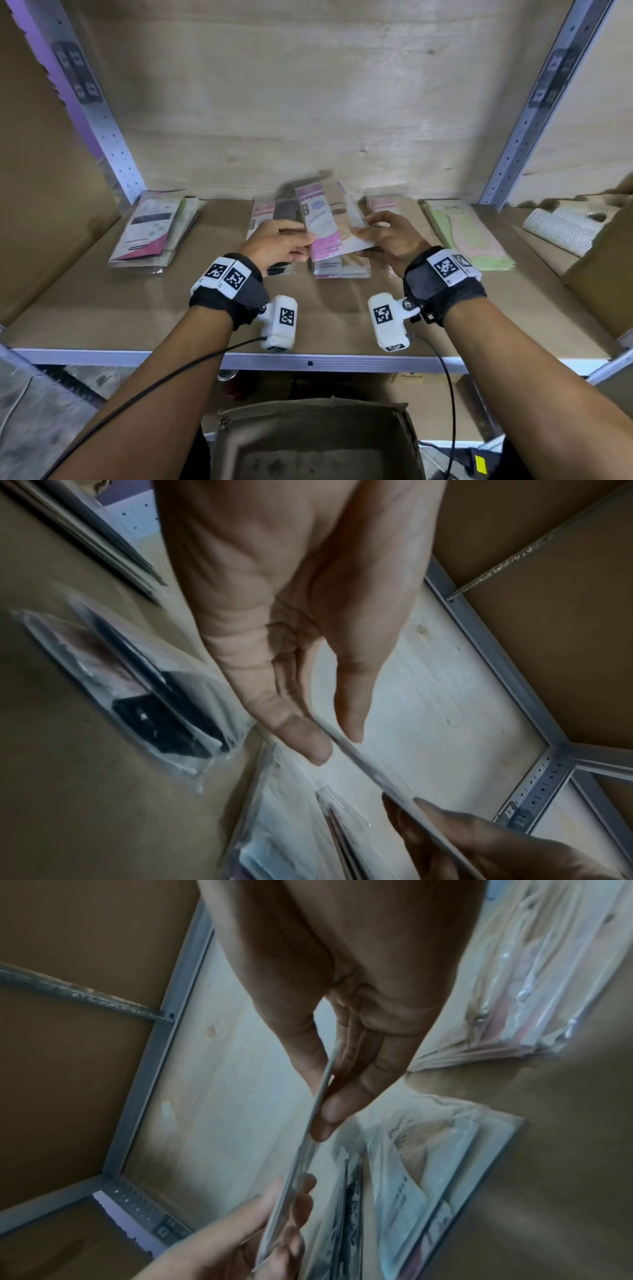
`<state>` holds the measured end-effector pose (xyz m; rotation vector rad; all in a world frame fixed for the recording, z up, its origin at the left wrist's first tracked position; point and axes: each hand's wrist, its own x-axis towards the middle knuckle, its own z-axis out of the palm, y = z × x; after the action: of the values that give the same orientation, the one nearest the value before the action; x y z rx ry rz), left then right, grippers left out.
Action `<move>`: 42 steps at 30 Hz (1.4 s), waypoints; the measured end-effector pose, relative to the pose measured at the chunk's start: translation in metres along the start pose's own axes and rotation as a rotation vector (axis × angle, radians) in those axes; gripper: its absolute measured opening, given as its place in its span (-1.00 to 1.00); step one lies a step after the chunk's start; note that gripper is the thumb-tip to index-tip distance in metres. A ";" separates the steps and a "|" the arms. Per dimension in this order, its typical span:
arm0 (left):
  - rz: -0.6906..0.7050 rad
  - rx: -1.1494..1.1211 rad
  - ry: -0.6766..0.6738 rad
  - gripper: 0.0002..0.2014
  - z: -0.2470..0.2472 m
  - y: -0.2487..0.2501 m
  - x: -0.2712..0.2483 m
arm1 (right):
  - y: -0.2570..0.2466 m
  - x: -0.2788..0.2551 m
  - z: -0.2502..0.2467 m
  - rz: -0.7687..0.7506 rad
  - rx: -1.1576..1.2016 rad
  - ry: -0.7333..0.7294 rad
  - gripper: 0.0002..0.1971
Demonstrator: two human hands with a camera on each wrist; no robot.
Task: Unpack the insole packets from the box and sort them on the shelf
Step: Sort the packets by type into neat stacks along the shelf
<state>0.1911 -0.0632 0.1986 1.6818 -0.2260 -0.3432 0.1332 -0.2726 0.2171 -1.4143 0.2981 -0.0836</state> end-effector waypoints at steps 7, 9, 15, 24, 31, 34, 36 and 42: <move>0.059 0.151 0.099 -0.79 0.008 0.005 0.017 | -0.008 0.020 0.005 -0.021 -0.543 0.121 -0.76; 0.033 0.241 0.118 -0.79 0.011 0.006 0.021 | -0.012 0.024 0.004 -0.011 -0.769 0.147 -0.76; -0.004 0.520 0.139 -0.70 0.023 0.009 0.025 | -0.025 0.028 0.019 0.105 -1.130 0.147 -0.33; -0.006 0.829 0.052 -0.76 0.027 0.018 0.022 | -0.026 0.029 0.027 0.167 -1.349 0.095 -0.08; -0.044 0.740 0.034 -0.57 0.028 0.021 0.013 | -0.025 0.025 0.025 0.202 -1.240 0.070 -0.04; -0.025 0.715 0.054 -0.65 0.023 0.025 0.008 | -0.031 0.019 0.027 0.182 -1.340 0.078 -0.14; -0.014 0.674 0.070 -0.65 0.014 0.028 0.005 | -0.037 0.017 0.030 0.154 -1.438 0.084 -0.23; 0.095 0.559 0.196 -0.73 -0.041 0.034 -0.007 | -0.052 0.015 0.059 -0.044 -1.351 0.027 -0.61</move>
<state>0.2007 -0.0273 0.2380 2.2308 -0.2701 -0.0376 0.1690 -0.2275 0.2734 -2.7600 0.3585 0.0907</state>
